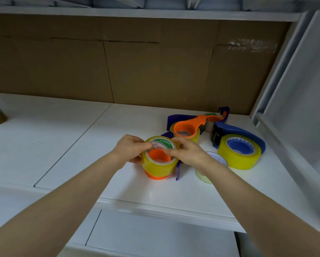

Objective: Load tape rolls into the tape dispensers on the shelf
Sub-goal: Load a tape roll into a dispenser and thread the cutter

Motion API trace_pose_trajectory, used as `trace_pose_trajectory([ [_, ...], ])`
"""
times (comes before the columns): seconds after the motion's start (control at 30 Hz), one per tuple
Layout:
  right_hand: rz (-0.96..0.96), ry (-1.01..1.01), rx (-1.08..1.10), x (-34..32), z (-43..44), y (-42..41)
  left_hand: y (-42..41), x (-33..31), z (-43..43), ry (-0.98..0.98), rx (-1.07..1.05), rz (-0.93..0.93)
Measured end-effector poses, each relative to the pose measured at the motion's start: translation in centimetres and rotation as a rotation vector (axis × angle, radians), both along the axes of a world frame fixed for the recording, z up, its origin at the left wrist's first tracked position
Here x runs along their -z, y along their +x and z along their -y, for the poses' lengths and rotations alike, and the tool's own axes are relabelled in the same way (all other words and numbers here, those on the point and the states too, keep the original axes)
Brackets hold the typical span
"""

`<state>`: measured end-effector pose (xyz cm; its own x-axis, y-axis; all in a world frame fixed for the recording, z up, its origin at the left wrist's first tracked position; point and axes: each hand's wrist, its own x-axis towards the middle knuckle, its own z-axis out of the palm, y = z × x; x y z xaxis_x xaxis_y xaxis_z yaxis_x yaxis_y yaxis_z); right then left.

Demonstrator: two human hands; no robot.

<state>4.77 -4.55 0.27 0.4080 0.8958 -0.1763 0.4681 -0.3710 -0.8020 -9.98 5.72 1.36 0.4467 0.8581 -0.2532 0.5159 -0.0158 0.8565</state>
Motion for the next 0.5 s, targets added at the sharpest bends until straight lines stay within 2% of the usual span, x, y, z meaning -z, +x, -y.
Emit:
trace_pose_trajectory([
  [0.2, -0.045, 0.061, 0.002, 0.8, 0.0, 0.0, -0.3, 1.3, -0.3, 0.025, 0.076, -0.087],
  [0.27, -0.006, 0.019, -0.014, 0.9, 0.1, -0.2, -0.5, 1.9, -0.3, 0.022, 0.068, -0.117],
  [0.43, 0.147, -0.156, 0.033, 0.7, -0.3, -1.6, -0.4, 2.7, 0.5, -0.134, 0.015, -0.115],
  [0.5, 0.057, -0.112, 0.105, 1.0, -0.5, -2.0, -0.6, 2.5, 0.7, -0.194, -0.020, -0.029],
])
